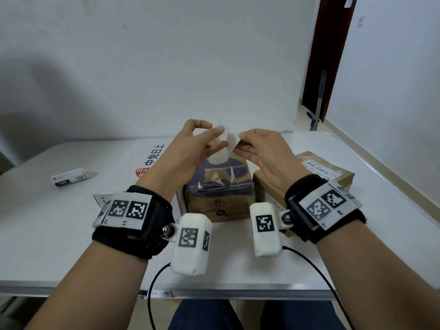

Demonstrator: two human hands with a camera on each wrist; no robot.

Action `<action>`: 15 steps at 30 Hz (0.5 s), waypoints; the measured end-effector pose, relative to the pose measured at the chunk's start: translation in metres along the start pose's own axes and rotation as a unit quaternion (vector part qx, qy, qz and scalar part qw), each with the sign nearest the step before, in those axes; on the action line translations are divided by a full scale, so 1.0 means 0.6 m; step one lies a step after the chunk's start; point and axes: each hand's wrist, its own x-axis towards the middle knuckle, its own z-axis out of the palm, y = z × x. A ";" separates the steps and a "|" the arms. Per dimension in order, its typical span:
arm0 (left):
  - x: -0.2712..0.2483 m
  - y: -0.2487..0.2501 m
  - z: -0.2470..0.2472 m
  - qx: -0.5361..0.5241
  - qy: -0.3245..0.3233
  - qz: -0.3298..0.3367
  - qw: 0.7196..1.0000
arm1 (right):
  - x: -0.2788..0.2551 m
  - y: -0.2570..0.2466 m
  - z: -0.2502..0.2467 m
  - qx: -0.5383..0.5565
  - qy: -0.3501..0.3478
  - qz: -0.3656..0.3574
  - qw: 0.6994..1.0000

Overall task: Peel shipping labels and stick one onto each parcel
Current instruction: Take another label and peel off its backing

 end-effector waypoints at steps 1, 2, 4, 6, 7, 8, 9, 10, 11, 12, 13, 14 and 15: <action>0.002 -0.002 -0.002 0.031 0.002 0.011 0.999 | 0.000 0.001 -0.002 0.005 0.004 0.000 1.000; 0.003 -0.003 -0.003 0.067 0.012 0.026 0.997 | 0.001 0.001 -0.003 0.011 0.005 -0.001 1.000; 0.005 -0.005 -0.003 0.141 0.028 0.061 0.988 | -0.001 -0.003 -0.002 0.007 -0.011 -0.001 1.000; 0.007 -0.009 -0.002 0.205 0.027 0.091 0.974 | 0.000 -0.006 -0.002 -0.019 -0.036 0.004 0.999; 0.007 -0.010 0.001 0.229 0.023 0.103 0.968 | -0.001 -0.010 0.000 -0.039 -0.040 0.009 0.998; 0.006 -0.011 0.004 0.249 0.018 0.111 0.962 | 0.001 -0.013 0.001 -0.074 -0.037 0.011 0.997; 0.007 -0.012 0.007 0.265 0.013 0.114 0.957 | 0.003 -0.017 0.002 -0.124 -0.029 0.003 0.992; 0.007 -0.012 0.011 0.275 0.008 0.113 0.955 | 0.006 -0.020 0.004 -0.182 -0.017 -0.016 0.983; 0.008 -0.012 0.015 0.280 0.003 0.110 0.954 | 0.009 -0.022 0.007 -0.233 -0.004 -0.039 0.972; 0.008 -0.011 0.018 0.281 0.000 0.107 0.954 | 0.013 -0.023 0.009 -0.270 0.009 -0.065 0.961; 0.009 -0.009 0.021 0.278 -0.003 0.104 0.955 | 0.017 -0.022 0.010 -0.294 0.020 -0.085 0.952; 0.010 -0.008 0.023 0.270 -0.002 0.100 0.958 | 0.021 -0.021 0.011 -0.307 0.027 -0.098 0.946; 0.012 -0.006 0.023 0.261 0.000 0.093 0.961 | 0.023 -0.020 0.011 -0.310 0.030 -0.104 0.945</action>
